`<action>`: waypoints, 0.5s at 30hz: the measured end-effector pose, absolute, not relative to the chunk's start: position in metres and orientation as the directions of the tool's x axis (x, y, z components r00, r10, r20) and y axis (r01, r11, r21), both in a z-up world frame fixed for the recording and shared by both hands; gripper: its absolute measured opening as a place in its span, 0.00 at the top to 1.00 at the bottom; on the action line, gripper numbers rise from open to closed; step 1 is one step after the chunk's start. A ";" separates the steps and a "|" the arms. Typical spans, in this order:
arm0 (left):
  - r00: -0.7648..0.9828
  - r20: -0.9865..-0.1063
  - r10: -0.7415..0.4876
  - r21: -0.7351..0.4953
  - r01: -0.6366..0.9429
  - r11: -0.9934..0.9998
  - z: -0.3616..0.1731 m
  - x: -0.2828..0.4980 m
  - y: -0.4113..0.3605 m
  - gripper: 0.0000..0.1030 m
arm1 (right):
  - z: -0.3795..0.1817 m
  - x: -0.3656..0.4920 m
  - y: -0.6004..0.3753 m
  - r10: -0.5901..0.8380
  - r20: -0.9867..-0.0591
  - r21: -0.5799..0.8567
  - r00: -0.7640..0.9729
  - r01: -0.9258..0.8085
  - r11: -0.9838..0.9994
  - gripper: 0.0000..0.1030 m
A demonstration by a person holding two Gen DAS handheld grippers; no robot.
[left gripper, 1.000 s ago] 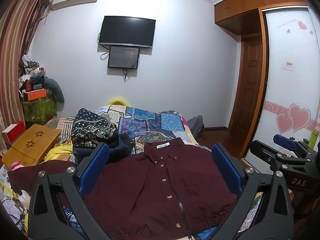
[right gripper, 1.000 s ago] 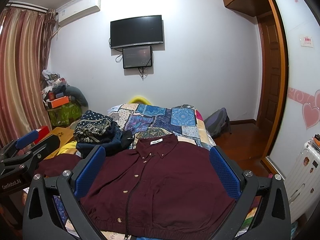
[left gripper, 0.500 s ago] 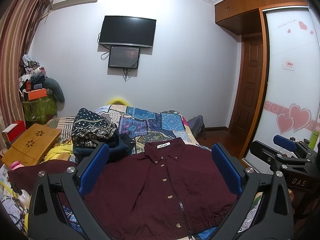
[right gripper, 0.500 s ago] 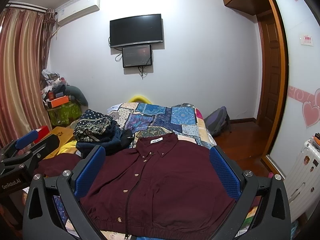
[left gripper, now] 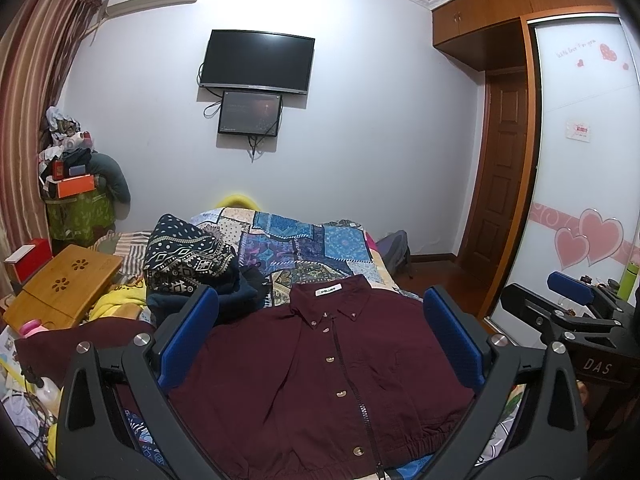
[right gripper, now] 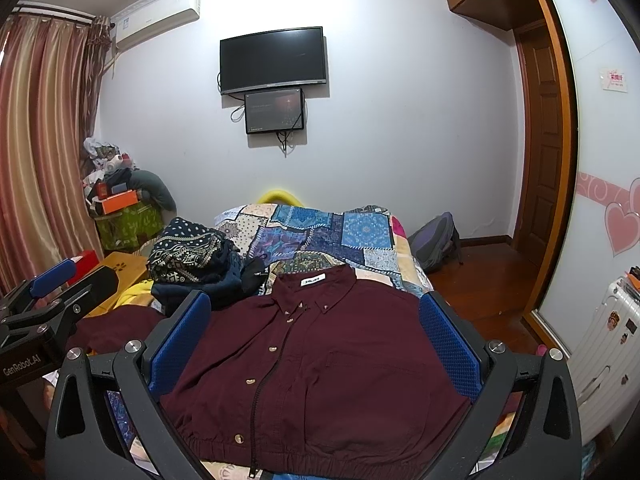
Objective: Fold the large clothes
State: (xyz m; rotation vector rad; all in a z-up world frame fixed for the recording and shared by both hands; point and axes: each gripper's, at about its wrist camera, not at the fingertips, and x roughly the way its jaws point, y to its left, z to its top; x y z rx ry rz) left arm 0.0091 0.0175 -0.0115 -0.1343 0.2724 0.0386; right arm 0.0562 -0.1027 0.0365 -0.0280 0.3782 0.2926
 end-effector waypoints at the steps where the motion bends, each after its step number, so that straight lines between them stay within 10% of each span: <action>1: 0.962 -0.272 0.020 -0.128 -0.057 0.990 -0.012 0.009 0.018 0.00 | 0.036 0.056 -0.103 0.276 -0.369 0.028 0.887 -0.287 0.958 0.00; 15: 0.951 -0.307 0.039 -0.140 -0.086 0.986 -0.020 0.029 0.032 0.00 | 0.030 0.075 -0.099 0.271 -0.417 0.030 0.868 -0.284 0.958 0.00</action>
